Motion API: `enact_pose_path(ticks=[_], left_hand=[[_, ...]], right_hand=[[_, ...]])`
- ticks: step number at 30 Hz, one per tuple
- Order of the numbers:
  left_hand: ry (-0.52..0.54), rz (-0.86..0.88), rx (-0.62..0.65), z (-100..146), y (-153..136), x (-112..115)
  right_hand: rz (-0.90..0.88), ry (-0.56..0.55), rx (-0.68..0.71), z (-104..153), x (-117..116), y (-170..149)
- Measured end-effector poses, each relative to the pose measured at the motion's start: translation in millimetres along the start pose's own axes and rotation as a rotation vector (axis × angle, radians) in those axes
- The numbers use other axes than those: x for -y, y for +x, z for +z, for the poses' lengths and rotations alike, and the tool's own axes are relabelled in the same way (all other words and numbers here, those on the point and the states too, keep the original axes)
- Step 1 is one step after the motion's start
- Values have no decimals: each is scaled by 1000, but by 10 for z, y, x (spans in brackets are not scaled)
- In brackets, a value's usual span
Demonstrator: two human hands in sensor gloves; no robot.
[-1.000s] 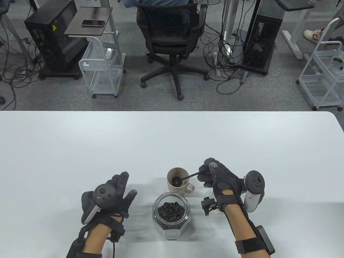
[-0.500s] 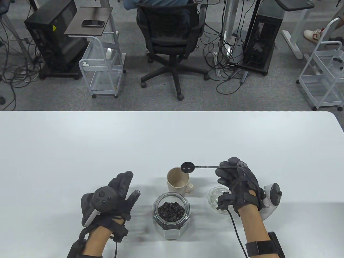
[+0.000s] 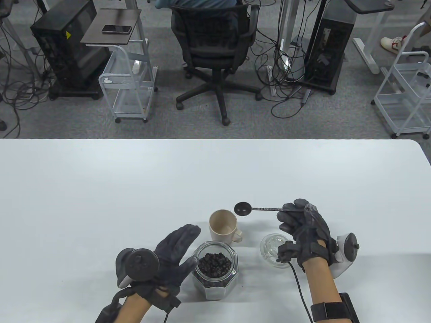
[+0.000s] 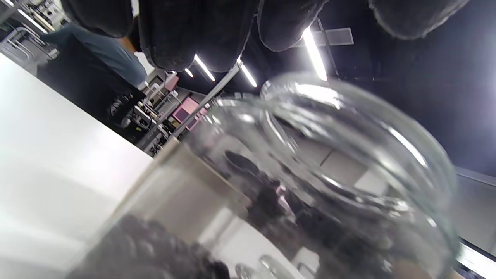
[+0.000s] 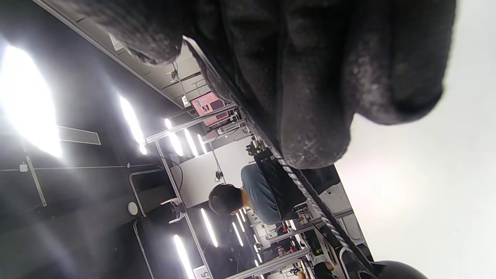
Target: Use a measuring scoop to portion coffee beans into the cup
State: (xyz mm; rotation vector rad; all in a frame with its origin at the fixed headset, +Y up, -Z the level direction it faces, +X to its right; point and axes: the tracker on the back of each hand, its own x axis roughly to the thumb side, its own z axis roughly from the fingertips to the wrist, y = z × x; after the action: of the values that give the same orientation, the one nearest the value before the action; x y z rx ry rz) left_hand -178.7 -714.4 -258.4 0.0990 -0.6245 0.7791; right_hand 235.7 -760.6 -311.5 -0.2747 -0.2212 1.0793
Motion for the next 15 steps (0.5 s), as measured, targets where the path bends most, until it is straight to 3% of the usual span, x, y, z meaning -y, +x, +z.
enact_pose_path(ticks=[15], left_hand=[[-80,30,2,-25,45,287]], right_hand=[[-36,48,-28,32,-72,0]])
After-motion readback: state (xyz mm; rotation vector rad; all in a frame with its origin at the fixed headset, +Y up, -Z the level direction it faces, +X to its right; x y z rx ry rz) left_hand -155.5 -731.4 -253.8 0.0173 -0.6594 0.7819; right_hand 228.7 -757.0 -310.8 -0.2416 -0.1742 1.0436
